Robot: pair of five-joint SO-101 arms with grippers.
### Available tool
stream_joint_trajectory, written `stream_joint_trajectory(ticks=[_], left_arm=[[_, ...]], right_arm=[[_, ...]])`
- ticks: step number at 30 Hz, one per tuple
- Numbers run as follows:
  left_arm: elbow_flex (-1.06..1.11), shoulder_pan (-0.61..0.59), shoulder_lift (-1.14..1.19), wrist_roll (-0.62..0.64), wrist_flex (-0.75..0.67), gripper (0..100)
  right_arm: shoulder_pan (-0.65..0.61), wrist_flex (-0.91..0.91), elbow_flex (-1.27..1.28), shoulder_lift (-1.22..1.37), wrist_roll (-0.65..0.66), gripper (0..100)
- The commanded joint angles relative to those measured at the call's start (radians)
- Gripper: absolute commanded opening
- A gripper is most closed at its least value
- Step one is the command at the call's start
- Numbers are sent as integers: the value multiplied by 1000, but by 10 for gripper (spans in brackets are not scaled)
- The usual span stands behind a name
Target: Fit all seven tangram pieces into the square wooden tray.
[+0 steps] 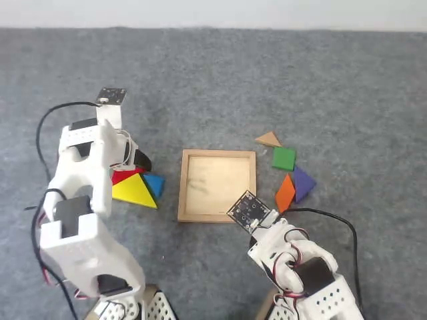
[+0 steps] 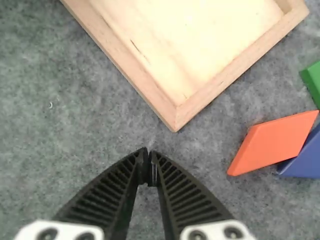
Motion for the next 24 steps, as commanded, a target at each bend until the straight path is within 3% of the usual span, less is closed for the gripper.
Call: stream_joint_trajectory(ticks=[1,11,24], left_arm=[[-45,11,-9,-8,6,317],[-25,11,-9,-46,9,255],[-22,11,-20,-52,11,250]], right_arm=[[-5,5,17,-15,2,9],[-5,5,17,-15,2,9],[-5,5,17,-15,2,9]])
